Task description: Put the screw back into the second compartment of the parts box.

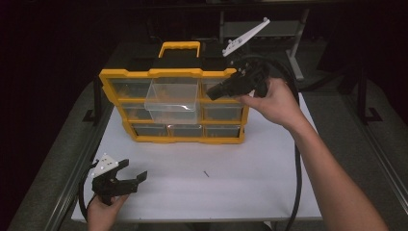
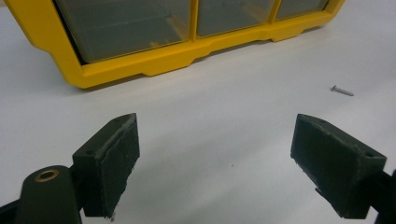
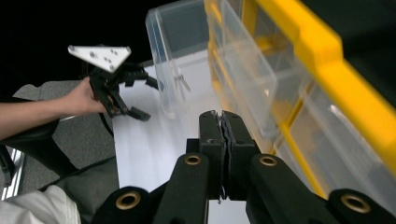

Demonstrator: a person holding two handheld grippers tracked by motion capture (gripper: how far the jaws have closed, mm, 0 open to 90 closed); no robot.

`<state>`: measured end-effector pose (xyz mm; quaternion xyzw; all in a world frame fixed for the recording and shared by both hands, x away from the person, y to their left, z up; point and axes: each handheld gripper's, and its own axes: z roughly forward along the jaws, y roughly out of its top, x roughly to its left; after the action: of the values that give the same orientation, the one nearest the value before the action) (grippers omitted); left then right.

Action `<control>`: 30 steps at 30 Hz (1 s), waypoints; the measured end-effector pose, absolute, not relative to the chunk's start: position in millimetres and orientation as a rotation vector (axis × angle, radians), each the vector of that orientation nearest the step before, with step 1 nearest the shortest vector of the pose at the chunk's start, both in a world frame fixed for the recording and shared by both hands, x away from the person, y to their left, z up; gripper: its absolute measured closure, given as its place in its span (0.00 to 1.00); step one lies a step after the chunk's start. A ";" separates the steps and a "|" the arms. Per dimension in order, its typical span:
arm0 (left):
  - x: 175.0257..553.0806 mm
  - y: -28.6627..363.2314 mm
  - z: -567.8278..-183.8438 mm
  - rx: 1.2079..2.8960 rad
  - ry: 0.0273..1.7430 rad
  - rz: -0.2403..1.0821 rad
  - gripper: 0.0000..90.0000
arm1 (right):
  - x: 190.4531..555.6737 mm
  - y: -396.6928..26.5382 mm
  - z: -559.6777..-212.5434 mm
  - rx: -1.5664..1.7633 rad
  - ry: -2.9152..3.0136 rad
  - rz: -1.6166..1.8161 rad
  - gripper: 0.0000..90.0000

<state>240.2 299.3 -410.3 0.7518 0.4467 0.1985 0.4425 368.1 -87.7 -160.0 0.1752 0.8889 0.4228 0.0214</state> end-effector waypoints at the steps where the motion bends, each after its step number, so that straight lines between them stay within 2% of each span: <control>1: 240.3 299.6 -410.3 1.868 1.107 0.493 0.16 | 368.3 -85.2 -155.9 0.546 2.755 1.316 0.97; 11: 240.3 299.3 -411.1 1.864 1.101 0.488 0.16 | 377.7 -45.8 -139.3 0.467 2.779 1.323 0.97; 18: 240.0 300.0 -411.1 1.866 1.093 0.493 0.16 | 388.9 -14.4 -150.9 0.466 2.825 1.256 0.97; 30: 240.0 302.2 -409.5 1.883 1.088 0.497 0.16 | 400.4 11.2 -174.7 0.491 2.905 1.148 0.97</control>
<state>240.0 302.2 -409.5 0.7581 0.4380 0.2002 0.4397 400.4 11.2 -174.7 0.1552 0.9187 0.3631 -0.0102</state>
